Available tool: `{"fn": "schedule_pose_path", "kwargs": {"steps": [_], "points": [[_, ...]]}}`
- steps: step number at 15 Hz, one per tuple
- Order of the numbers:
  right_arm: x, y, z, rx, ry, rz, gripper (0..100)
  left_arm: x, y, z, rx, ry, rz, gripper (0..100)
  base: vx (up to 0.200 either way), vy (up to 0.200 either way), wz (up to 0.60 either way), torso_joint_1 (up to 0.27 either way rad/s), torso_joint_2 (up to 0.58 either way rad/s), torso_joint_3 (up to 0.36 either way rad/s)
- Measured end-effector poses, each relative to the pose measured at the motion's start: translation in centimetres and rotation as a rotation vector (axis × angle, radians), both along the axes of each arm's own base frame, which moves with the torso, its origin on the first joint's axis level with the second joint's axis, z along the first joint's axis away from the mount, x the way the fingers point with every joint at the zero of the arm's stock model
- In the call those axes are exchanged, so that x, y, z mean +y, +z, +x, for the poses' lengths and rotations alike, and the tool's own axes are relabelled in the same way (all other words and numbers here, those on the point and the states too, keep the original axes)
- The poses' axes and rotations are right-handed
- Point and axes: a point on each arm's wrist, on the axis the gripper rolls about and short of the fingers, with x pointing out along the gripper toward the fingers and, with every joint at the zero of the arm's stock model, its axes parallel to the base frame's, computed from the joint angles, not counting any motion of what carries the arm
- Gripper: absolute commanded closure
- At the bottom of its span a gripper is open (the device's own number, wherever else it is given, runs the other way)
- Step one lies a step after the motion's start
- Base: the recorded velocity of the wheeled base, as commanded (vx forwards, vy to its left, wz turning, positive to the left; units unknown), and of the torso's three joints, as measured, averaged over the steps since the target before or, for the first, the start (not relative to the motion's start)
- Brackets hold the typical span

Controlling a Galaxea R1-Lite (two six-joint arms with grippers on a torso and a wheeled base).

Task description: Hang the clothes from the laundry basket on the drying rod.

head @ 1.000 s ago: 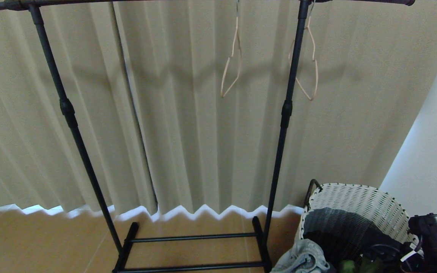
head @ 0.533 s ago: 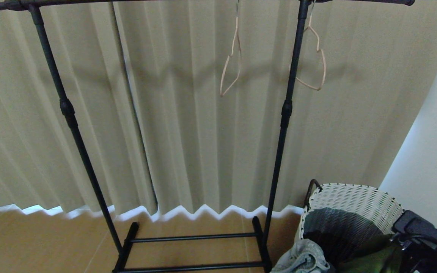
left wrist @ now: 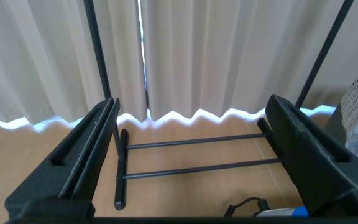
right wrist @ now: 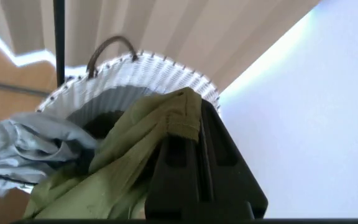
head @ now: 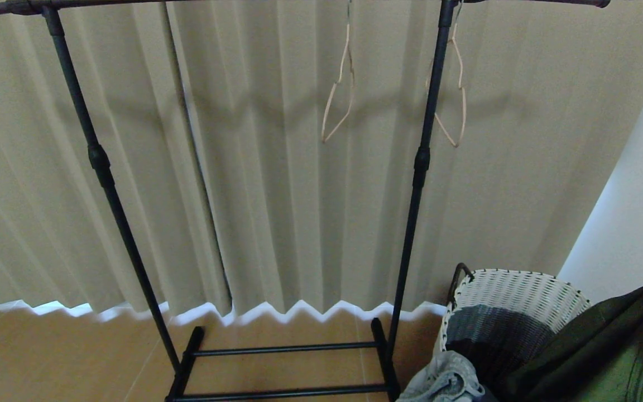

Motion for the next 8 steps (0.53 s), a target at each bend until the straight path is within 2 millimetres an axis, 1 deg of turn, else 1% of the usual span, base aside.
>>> {"fn": "schedule_pose_path", "kwargs": {"steps": [3,8], "points": [[0.05,0.69,-0.93,-0.056,0.001,-0.001,100,0.0,0.0,0.0,0.0,0.0,0.0,0,-0.2,0.0,0.0,-0.001,0.0,0.001],[0.12,0.81,-1.29,-0.072,0.021,0.004,100,0.0,0.0,0.0,0.0,0.0,0.0,0,-0.2,0.0,0.0,0.003,0.0,-0.001]]}}
